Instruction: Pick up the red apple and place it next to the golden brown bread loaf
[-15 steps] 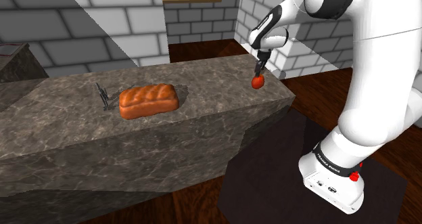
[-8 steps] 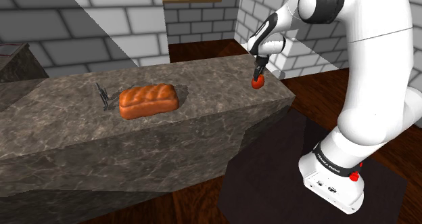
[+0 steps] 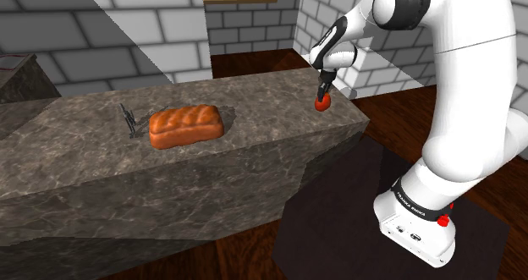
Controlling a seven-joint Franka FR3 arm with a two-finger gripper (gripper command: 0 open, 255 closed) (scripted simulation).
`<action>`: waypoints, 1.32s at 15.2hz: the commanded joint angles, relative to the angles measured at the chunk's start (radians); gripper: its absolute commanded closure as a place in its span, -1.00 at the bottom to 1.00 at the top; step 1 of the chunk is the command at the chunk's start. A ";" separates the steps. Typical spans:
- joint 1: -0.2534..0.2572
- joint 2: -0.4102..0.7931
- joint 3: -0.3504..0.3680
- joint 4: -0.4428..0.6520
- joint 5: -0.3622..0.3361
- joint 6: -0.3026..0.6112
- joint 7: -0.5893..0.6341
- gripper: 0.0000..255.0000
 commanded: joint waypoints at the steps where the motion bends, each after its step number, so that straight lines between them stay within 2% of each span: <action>1: 0.000 0.001 0.000 -0.001 0.000 0.000 0.000 1.00; 9: 0.000 0.001 0.000 0.000 0.000 0.000 0.000 1.00; 20: 0.028 -0.113 -0.037 -0.016 -0.040 -0.097 0.020 1.00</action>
